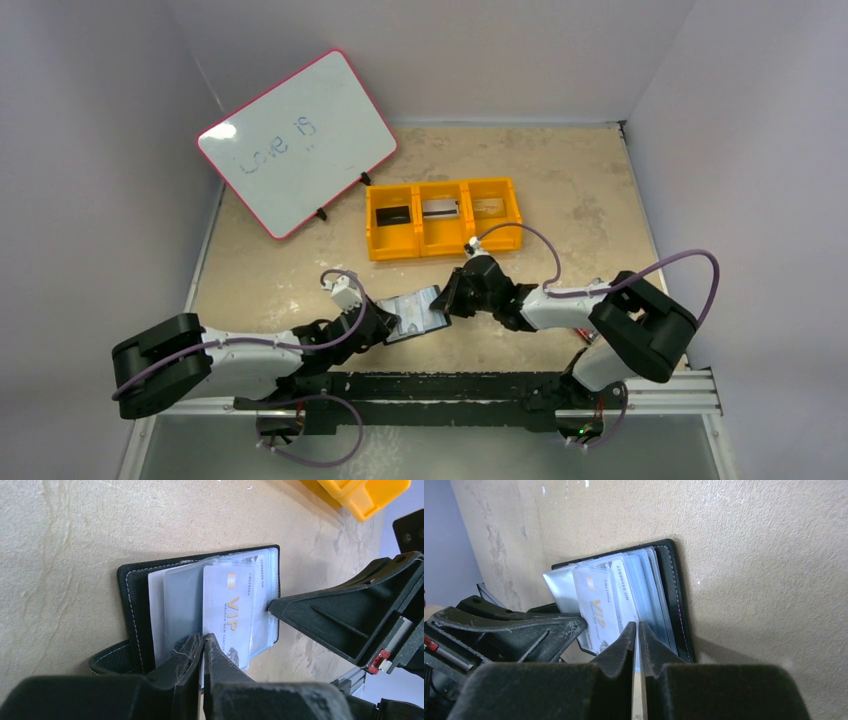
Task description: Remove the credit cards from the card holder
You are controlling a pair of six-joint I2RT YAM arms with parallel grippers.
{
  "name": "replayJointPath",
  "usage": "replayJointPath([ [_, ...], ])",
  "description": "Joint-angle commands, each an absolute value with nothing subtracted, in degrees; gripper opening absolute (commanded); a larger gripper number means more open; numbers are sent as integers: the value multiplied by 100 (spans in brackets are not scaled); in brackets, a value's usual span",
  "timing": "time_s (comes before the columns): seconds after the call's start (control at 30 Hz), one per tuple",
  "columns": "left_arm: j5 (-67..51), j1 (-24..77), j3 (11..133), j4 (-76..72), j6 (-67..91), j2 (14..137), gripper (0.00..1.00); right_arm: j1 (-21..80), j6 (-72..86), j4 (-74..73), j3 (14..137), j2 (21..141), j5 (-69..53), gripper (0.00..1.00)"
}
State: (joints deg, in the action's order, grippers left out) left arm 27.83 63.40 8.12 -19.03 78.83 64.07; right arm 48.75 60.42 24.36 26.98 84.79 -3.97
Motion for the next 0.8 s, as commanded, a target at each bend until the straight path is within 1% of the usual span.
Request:
replayJointPath([
  [0.0,3068,6310,753,-1450,7772,6358,0,4902,5767,1700,2779,8401,-15,9],
  [0.1,3060,6308,759,-1486,7759,6386,0,4904,5450,1715,2875,8163,57,11],
  [0.23,3005,6308,836,-1608,7678,6519,0,4913,5133,1906,3021,7923,-293,15],
  [0.33,2956,6306,901,-1686,7660,6671,0,4928,5041,2311,3052,7897,-627,17],
  [0.43,2927,6305,918,-1743,7664,6756,0,4944,4929,2785,3113,8197,-1132,18],
  [0.53,2932,6306,924,-1749,7658,6749,0,4998,4939,2907,3290,8623,-1314,17],
  [0.6,2927,6310,940,-1729,7655,6735,0,5024,5003,2869,3352,8834,-1215,16],
  [0.77,2956,6305,949,-1608,7658,6662,0,5020,5189,2024,3483,9056,-457,13],
])
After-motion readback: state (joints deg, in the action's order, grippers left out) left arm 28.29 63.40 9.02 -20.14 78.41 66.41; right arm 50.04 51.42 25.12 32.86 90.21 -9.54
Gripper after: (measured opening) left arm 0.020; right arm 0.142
